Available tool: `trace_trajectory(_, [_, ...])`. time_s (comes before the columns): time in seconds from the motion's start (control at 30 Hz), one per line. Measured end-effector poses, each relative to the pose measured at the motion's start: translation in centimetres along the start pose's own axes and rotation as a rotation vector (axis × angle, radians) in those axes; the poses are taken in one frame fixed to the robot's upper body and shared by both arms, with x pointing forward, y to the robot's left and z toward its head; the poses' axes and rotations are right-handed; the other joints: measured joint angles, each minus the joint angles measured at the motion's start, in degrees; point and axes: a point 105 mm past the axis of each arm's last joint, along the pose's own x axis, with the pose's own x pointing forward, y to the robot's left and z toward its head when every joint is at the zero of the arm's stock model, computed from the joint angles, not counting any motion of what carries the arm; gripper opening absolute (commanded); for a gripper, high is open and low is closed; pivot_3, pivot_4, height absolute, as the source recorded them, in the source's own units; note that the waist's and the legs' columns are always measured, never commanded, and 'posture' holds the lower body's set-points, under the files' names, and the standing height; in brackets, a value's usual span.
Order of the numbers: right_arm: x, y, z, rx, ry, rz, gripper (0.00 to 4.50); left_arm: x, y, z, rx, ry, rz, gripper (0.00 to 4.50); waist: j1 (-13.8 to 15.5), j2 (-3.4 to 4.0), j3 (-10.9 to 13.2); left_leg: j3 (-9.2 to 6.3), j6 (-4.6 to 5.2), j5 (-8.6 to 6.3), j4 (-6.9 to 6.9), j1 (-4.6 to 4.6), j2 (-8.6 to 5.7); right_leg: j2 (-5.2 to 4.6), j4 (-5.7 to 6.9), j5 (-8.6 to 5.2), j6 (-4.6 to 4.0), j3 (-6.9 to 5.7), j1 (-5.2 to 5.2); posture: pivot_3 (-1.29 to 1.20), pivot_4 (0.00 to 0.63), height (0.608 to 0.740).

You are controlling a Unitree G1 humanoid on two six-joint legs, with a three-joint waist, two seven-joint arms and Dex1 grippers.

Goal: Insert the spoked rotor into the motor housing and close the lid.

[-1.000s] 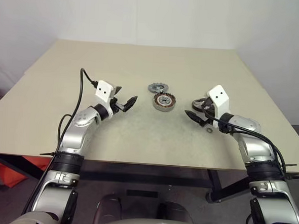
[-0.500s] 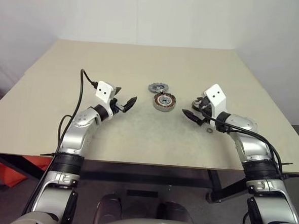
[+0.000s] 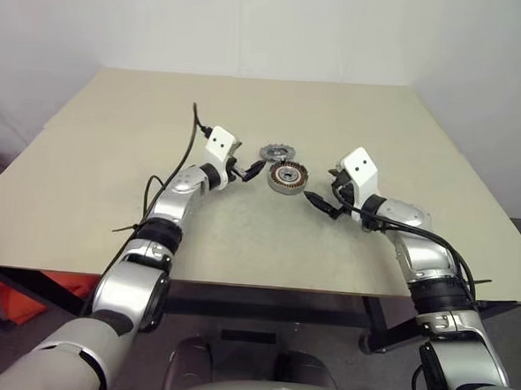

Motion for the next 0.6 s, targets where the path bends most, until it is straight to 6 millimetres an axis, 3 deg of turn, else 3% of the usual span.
trace_trajectory(0.17, [-0.1, 0.2, 1.0, -0.025, -0.028, -0.002, 4.46, 1.3, -1.7, -0.9, -0.013, 0.044, -0.069, 4.5, 0.2, 0.0, 0.0, 0.0, 0.01, 0.0, 0.0, 0.0, 0.0, -0.03, 0.0, 0.0, 0.0, 0.0, 0.01, 0.0, 0.0, 0.74])
trace_trajectory(0.37, [-0.3, 0.5, 0.8, -0.02, -0.025, -0.012, 4.46, 1.8, -3.7, -2.8, -0.048, 0.107, -0.123, 4.5, 0.3, -0.02, 0.0, 0.0, 0.02, -0.01, 0.0, 0.01, 0.0, -0.04, 0.0, 0.0, 0.0, -0.01, 0.01, 0.0, 0.0, 0.74])
trace_trajectory(0.6, [0.0, 0.6, 1.2, -0.073, -0.019, -0.001, 4.46, 1.4, -2.9, -2.3, -0.051, 0.073, -0.106, 4.5, 0.2, -0.02, 0.0, -0.01, 0.02, 0.0, 0.0, 0.04, 0.01, -0.04, 0.02, 0.01, -0.02, -0.01, 0.01, 0.0, 0.0, 0.74])
